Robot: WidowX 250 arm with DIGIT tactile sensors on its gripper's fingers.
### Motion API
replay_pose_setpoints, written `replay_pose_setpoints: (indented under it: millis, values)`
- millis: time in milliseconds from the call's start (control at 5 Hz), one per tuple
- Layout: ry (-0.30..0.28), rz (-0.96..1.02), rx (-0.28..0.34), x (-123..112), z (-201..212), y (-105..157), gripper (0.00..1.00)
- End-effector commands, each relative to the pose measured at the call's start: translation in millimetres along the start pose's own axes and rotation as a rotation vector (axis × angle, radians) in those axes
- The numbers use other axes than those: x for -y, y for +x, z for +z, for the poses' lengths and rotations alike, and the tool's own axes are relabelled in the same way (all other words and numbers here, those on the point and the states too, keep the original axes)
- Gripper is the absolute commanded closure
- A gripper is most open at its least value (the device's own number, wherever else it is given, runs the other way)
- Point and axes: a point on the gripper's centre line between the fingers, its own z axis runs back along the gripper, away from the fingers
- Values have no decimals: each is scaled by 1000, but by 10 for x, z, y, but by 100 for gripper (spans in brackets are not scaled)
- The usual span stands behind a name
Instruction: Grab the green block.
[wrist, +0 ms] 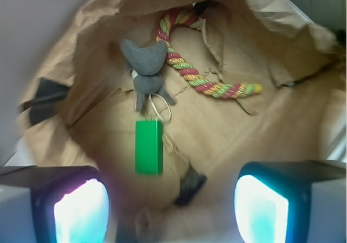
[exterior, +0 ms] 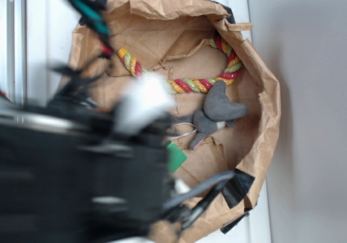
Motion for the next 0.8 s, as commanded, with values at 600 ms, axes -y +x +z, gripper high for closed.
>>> replay_pose_setpoints:
  millis: [600]
  values:
    - [-48, 41, 34, 182, -988, 105, 0]
